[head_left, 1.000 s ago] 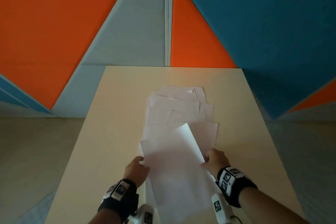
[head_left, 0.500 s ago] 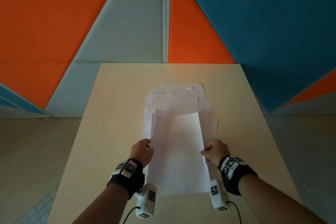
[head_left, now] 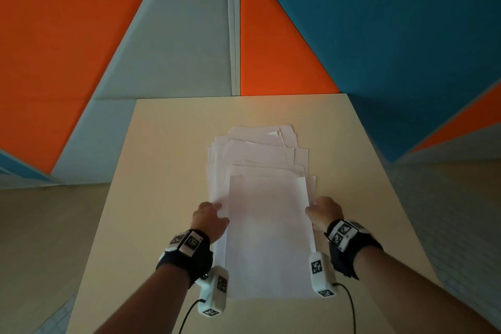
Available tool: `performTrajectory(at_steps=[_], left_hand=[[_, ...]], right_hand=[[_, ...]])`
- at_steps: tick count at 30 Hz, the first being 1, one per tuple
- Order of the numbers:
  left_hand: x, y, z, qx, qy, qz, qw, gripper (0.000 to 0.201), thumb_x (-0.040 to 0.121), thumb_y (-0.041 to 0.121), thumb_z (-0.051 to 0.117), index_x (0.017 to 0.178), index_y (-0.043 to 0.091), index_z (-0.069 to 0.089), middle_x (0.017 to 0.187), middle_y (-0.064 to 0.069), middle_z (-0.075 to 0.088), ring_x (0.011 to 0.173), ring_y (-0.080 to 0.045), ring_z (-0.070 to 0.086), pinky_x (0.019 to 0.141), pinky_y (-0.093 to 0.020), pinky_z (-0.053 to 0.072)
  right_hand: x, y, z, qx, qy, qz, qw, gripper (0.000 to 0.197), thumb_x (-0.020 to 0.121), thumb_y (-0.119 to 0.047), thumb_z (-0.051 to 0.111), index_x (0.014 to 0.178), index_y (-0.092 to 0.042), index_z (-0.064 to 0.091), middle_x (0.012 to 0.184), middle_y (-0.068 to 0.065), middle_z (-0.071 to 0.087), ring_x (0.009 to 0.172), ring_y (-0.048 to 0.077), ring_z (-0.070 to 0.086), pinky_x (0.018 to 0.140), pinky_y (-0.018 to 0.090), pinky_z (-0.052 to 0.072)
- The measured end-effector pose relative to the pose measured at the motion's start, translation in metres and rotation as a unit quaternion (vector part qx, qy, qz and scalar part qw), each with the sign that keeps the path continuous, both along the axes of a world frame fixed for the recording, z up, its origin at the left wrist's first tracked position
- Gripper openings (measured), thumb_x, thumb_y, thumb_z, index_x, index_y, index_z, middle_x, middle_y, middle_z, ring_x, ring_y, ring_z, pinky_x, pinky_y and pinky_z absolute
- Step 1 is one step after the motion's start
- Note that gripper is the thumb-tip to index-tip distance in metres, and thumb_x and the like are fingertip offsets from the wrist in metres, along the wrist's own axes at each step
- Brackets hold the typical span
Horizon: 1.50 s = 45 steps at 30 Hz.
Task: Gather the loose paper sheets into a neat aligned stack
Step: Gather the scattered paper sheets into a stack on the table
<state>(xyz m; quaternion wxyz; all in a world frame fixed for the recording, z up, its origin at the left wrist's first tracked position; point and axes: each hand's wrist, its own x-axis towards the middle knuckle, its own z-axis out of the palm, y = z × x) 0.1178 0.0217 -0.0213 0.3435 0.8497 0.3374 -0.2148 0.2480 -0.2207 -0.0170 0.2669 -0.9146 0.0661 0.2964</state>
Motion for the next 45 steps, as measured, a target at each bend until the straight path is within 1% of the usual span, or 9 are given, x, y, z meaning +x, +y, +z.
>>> performTrajectory(at_steps=[5, 11, 17, 20, 23, 26, 30, 34, 45], left_hand=[[0.003, 0.008, 0.003, -0.049, -0.037, 0.053, 0.997, 0.057, 0.087, 0.018, 0.058, 0.142, 0.015, 0.047, 0.149, -0.009, 0.045, 0.134, -0.027, 0.046, 0.114, -0.036, 0.034], [-0.026, 0.012, 0.005, -0.036, -0.017, 0.099, 0.994, 0.056, 0.087, 0.015, 0.056, 0.141, 0.008, 0.046, 0.143, -0.016, 0.049, 0.132, -0.032, 0.046, 0.109, -0.035, 0.034], [-0.040, -0.015, 0.003, -0.101, -0.034, 0.131, 0.986, 0.044, 0.087, 0.009, 0.056, 0.131, 0.002, 0.057, 0.121, -0.013, 0.063, 0.109, -0.027, 0.057, 0.099, -0.033, 0.044], [-0.039, -0.019, 0.001, -0.113, -0.045, 0.149, 0.981, 0.049, 0.088, 0.013, 0.057, 0.137, 0.007, 0.052, 0.134, -0.012, 0.059, 0.124, -0.026, 0.054, 0.106, -0.031, 0.037], [-0.046, -0.015, -0.003, -0.085, -0.049, 0.158, 0.982, 0.046, 0.086, 0.011, 0.057, 0.132, 0.005, 0.057, 0.133, -0.016, 0.060, 0.124, -0.032, 0.053, 0.104, -0.033, 0.038], [-0.056, -0.017, -0.005, -0.056, -0.051, 0.140, 0.987, 0.031, 0.081, 0.010, 0.056, 0.110, 0.003, 0.066, 0.116, -0.023, 0.064, 0.108, -0.041, 0.059, 0.096, -0.039, 0.047], [-0.054, -0.024, -0.003, -0.071, -0.038, 0.093, 0.992, 0.036, 0.084, 0.012, 0.053, 0.118, 0.008, 0.064, 0.124, -0.017, 0.062, 0.117, -0.035, 0.056, 0.101, -0.037, 0.043], [-0.036, -0.005, 0.006, -0.071, -0.051, 0.146, 0.985, 0.051, 0.087, 0.014, 0.057, 0.137, 0.007, 0.051, 0.142, -0.015, 0.052, 0.130, -0.030, 0.050, 0.112, -0.037, 0.036], [0.041, 0.025, 0.010, -0.125, -0.056, 0.170, 0.976, 0.065, 0.087, 0.015, 0.057, 0.148, 0.007, 0.035, 0.153, -0.011, 0.039, 0.141, -0.028, 0.036, 0.115, -0.035, 0.029]], right_hand=[[0.000, 0.009, 0.002, 0.039, -0.030, 0.016, 0.999, 0.021, 0.072, -0.008, 0.053, 0.059, -0.017, 0.039, 0.062, 0.001, 0.044, 0.067, 0.023, 0.048, 0.059, 0.026, 0.037], [-0.024, -0.018, 0.010, -0.013, 0.025, 0.028, 0.999, 0.010, 0.082, -0.018, 0.058, 0.077, -0.013, 0.051, 0.084, 0.005, 0.058, 0.082, 0.025, 0.055, 0.068, 0.026, 0.041], [-0.049, -0.018, 0.000, 0.012, 0.031, 0.016, 0.999, 0.023, 0.069, -0.013, 0.052, 0.058, -0.021, 0.033, 0.061, 0.001, 0.042, 0.064, 0.020, 0.052, 0.060, 0.025, 0.036], [-0.055, -0.015, -0.003, 0.041, 0.026, -0.002, 0.999, 0.026, 0.069, -0.011, 0.050, 0.058, -0.023, 0.030, 0.062, -0.002, 0.036, 0.068, 0.018, 0.046, 0.058, 0.026, 0.027], [-0.059, -0.022, -0.006, 0.034, 0.016, -0.008, 0.999, 0.008, 0.076, -0.018, 0.057, 0.078, -0.022, 0.050, 0.081, 0.001, 0.052, 0.081, 0.021, 0.052, 0.069, 0.025, 0.033], [-0.070, -0.025, -0.010, -0.002, 0.019, -0.003, 1.000, 0.027, 0.084, -0.014, 0.059, 0.109, -0.005, 0.063, 0.108, 0.012, 0.064, 0.108, 0.030, 0.060, 0.076, 0.025, 0.038], [-0.076, -0.013, -0.006, 0.004, 0.000, 0.037, 0.999, 0.005, 0.080, -0.013, 0.057, 0.076, -0.011, 0.056, 0.073, 0.003, 0.057, 0.080, 0.028, 0.059, 0.057, 0.021, 0.038], [-0.047, -0.011, 0.003, 0.007, -0.016, 0.012, 1.000, 0.031, 0.079, -0.011, 0.057, 0.058, -0.019, 0.036, 0.058, -0.002, 0.039, 0.057, 0.019, 0.039, 0.050, 0.027, 0.027], [0.057, 0.032, -0.001, -0.037, 0.017, -0.004, 0.999, 0.019, 0.080, -0.019, 0.057, 0.070, -0.007, 0.047, 0.071, 0.007, 0.051, 0.065, 0.023, 0.050, 0.050, 0.025, 0.033]])
